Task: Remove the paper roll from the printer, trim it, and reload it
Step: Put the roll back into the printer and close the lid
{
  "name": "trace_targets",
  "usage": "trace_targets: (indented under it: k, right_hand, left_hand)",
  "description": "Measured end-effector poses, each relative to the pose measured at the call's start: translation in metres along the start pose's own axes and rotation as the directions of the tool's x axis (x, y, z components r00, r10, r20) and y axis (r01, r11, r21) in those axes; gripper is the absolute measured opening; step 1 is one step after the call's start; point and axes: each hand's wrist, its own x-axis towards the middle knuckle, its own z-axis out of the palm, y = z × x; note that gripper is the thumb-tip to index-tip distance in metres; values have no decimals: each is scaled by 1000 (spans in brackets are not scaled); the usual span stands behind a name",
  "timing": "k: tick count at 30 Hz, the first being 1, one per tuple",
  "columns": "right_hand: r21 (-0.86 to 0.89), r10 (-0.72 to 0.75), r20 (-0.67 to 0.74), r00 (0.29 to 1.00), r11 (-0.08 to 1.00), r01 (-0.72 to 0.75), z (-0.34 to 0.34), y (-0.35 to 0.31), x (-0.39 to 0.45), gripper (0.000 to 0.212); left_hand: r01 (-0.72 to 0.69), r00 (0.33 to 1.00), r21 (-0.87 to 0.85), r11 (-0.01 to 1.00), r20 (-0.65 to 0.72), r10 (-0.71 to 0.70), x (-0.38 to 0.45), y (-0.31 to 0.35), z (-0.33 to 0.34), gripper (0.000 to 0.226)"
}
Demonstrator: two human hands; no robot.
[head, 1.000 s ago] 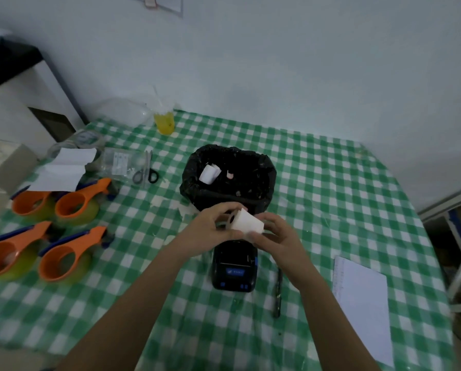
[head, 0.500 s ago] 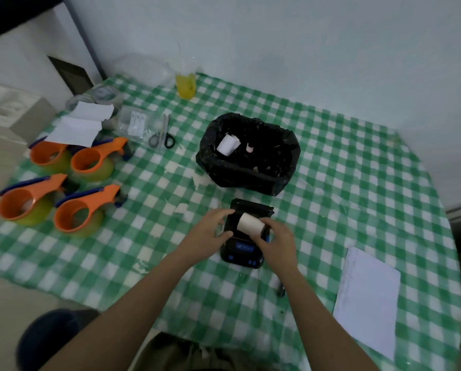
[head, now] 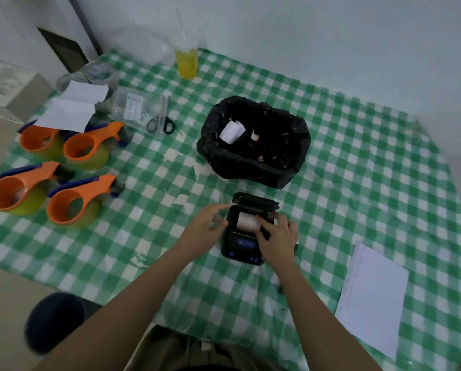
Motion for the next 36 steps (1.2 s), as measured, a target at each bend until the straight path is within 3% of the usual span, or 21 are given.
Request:
trace_targets:
  k: [6,10,13,19,26,31,36]
  right_hand:
    - [38,-17,-154,988,999,23,8,0,-6,24]
    - [-15,-164,-198,966,986,164,8,1,-5,8]
    - [-53,-237,-158,959,971,232,9,0,-2,9]
    - [13,-216,-11,976,976,216,2,-6,-4,3]
    - [57,-202,23,979,978,201,-7,-9,-13,6]
    - [75,-188,-1,982,979,188,-11,-8,-19,6]
    - [95,-203,-30,979,974,205,-13,-7,-24,5]
  left_hand:
    - [16,1000,-67,998,-12,-16,7,4,1,34]
    - [19,1000,-60,998,-4,-19,8,4,1,34]
    - [14,1000,-51,999,8,-14,8,2,3,34]
    - [-8,1000,-19,1000,5,8,10,1,5,33]
    - [-59,992,287,956,-93,89,23,-1,9,46]
    - [-270,961,493,827,80,266,42,14,11,58]
    - [-261,965,578,774,153,211,49,14,16,58]
